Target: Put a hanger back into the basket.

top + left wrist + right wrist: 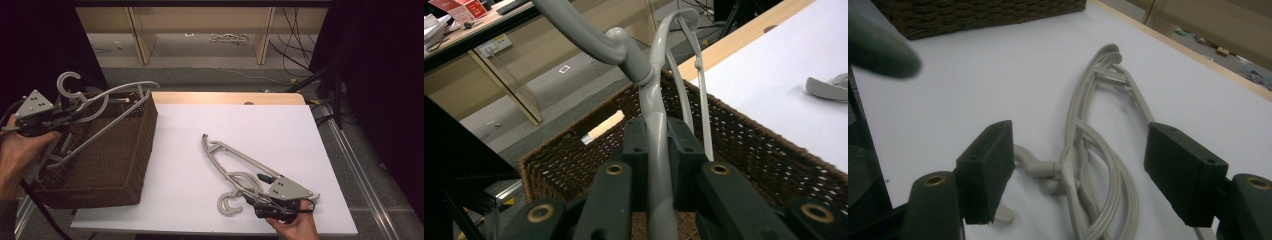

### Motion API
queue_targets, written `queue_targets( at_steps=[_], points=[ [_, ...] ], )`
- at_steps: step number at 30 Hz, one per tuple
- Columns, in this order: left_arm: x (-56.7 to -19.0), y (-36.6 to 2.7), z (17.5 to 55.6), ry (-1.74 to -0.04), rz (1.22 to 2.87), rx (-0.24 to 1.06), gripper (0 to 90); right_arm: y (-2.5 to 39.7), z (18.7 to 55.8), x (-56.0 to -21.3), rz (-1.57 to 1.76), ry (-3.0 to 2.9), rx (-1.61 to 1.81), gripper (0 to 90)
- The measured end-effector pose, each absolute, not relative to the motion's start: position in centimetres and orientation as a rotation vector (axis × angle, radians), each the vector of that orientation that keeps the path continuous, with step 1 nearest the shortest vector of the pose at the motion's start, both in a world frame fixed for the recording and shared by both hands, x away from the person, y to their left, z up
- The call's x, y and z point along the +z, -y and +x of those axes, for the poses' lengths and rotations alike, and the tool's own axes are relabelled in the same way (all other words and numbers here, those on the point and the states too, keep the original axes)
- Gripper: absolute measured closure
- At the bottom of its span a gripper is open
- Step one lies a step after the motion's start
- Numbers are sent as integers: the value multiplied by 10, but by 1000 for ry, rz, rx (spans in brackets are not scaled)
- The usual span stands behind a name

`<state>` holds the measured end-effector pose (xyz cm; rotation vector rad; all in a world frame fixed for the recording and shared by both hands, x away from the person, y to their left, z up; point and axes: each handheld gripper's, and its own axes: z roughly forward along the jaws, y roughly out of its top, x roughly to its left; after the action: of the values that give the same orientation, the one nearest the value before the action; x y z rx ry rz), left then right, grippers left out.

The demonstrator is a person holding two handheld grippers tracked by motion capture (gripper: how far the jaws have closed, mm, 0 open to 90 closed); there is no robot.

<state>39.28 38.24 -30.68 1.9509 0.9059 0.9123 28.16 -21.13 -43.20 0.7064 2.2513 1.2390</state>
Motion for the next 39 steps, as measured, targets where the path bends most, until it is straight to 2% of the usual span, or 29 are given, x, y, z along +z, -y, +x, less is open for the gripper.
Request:
queue_targets(
  at_steps=[9, 19, 28, 34, 39],
  points=[
    [-325, -400, 399, -958, 1950, 909, 807, 212, 282, -431, 729, -2225, 1245, 231],
    [-336, -408, 398, -980, 1964, 902, 807, 211, 282, -432, 722, -2219, 1241, 232],
    [-346, -415, 403, -1066, 1969, 890, 807, 212, 282, -432, 720, -2233, 1231, 233],
    [-355, -407, 409, -1066, 2022, 867, 803, 211, 283, -433, 719, -2235, 1229, 237],
    [-371, -405, 416, -1081, 2141, 816, 802, 211, 282, -432, 715, -2243, 1223, 238]
  ],
)
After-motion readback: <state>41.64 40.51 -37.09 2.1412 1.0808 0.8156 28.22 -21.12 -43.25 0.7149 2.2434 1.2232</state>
